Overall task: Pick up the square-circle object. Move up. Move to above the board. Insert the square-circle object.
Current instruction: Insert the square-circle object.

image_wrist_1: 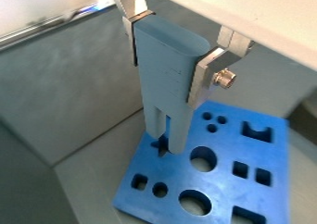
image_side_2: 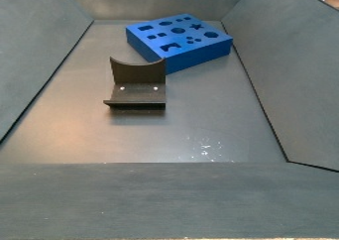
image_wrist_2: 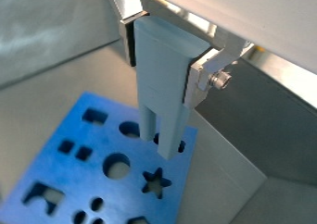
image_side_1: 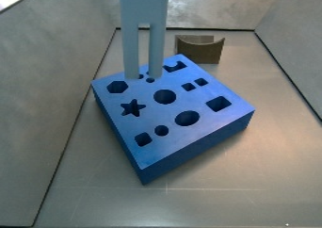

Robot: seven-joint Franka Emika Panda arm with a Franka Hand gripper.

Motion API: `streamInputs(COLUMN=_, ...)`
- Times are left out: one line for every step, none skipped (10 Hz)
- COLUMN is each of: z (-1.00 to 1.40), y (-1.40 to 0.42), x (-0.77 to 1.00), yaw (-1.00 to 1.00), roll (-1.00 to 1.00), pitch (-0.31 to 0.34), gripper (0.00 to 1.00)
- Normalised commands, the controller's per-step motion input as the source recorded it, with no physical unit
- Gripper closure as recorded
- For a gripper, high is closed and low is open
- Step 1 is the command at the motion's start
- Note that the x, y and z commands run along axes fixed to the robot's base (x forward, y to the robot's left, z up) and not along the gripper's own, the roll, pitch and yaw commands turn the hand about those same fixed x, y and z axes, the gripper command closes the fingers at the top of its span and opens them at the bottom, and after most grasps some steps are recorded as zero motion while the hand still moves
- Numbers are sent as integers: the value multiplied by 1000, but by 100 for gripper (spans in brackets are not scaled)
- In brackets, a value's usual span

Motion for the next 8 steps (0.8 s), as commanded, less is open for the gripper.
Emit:
streamInputs(z=-637, y=-91, x=0, yaw=1000, roll=0, pitch=123, gripper=100)
streamInputs(z=-631, y=-91, x=0, yaw=1000, roll=0, pitch=119, gripper=100)
streamInputs(z=-526, y=-137, x=0, yaw=954, roll=0, pitch=70, gripper=100)
streamInputs(z=-40, y=-171, x=0, yaw=0, roll=-6, pitch=-44, gripper=100)
streamInputs(z=166, y=-349, x=0, yaw=274, roll=114, pitch=-3, gripper=100)
streamInputs(z=651, y=-500, x=274, yaw=340, roll=277, pitch=0, gripper=100)
streamInputs(z=143, y=-194, x=194, yaw=31, roll=30, pitch=0, gripper=100)
streamInputs(z=-129, y=0, x=0, yaw=100, roll=0, pitch=0, gripper=100)
